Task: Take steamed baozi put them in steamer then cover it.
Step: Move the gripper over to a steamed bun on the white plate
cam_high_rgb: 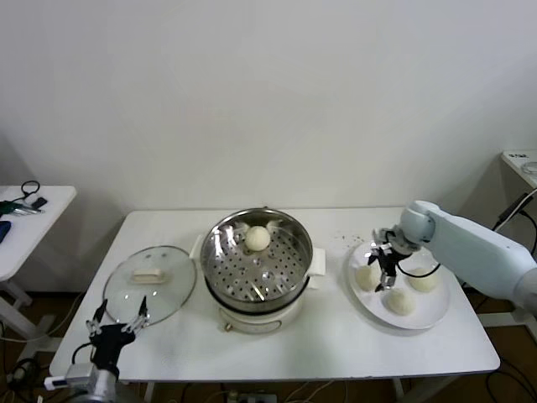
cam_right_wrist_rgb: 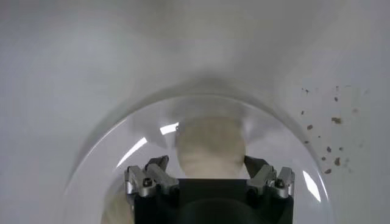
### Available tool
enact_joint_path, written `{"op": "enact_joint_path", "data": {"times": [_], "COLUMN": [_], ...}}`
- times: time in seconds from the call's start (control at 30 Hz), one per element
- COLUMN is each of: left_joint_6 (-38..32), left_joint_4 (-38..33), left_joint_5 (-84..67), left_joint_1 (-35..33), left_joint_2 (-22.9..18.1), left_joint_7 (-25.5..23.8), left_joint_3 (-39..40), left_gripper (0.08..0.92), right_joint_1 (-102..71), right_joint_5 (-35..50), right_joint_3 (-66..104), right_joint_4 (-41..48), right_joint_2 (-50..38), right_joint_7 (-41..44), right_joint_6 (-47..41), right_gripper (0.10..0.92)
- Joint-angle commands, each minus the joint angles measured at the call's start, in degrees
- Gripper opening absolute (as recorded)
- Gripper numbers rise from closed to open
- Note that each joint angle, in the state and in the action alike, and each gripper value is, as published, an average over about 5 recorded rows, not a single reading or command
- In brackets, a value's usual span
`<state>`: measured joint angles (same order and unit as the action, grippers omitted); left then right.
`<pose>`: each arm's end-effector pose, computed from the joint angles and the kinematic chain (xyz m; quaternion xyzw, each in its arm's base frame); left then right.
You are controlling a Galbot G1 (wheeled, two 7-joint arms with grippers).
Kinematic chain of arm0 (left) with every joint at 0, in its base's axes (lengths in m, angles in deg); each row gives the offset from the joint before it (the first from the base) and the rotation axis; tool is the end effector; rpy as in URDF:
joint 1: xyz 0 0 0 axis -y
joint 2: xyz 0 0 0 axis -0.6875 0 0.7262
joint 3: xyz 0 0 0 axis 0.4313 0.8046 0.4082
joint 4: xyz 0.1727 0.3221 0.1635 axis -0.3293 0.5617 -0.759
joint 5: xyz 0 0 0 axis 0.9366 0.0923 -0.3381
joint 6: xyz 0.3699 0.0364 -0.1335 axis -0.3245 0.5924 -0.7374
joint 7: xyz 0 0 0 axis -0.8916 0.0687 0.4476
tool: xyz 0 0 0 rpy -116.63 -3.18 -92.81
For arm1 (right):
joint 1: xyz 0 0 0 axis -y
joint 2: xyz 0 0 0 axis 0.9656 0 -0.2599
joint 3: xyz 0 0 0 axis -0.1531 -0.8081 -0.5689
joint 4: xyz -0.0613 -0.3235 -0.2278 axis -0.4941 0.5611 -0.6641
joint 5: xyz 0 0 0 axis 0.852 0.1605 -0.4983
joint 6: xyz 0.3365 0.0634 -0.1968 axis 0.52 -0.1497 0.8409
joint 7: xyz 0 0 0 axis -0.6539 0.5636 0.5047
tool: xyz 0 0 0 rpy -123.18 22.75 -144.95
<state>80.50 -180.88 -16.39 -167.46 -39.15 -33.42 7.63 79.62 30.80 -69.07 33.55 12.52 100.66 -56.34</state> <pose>0.1691 0.1350 -0.3967 0.0820 -0.9895 -0.0369 0.1129 0.6252 -0.1713 -0.2774 0.5111 -0.5544 0.4837 0.4444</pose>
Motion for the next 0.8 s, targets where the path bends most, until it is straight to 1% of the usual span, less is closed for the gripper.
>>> {"op": "enact_joint_path", "data": {"times": [0.03,0.3,0.4,0.57,0.67,0.8], "left_joint_6": [-0.1,-0.3,-0.4,-0.3,-0.3,-0.4], "left_joint_4": [0.1,0.1,0.2,0.1,0.0,-0.2], "left_joint_5": [0.1,0.3,0.3,0.3,0.3,0.3], "left_joint_1": [-0.1,-0.4,-0.4,-0.4,-0.5,-0.8], "left_joint_2": [-0.1,-0.2,-0.2,-0.2,-0.2,-0.3], "left_joint_7": [0.0,0.0,0.1,0.1,0.2,0.2], "left_joint_3": [0.1,-0.1,-0.1,-0.1,-0.2,-0.3], "left_gripper": [0.823,0.823,0.823,0.823,0.823,0.823], "right_joint_1": [-1.9,-1.6,-1.6,-1.2,-0.3,2.9], "right_joint_5": [-1.7,-2.0,-1.9,-0.8,0.2,3.2], "right_joint_3": [2.1,2.2,2.2,2.1,1.5,-0.4], "right_joint_4": [2.8,3.2,3.0,2.6,1.8,0.6], "right_joint_2": [1.9,2.1,2.0,1.8,1.3,-0.1], "right_joint_7": [-0.2,0.2,0.5,0.6,0.6,0.0], "right_joint_6": [0.4,0.9,0.9,0.8,0.6,0.4], "right_gripper": [0.823,0.819,0.798,0.729,0.71,0.704]}}
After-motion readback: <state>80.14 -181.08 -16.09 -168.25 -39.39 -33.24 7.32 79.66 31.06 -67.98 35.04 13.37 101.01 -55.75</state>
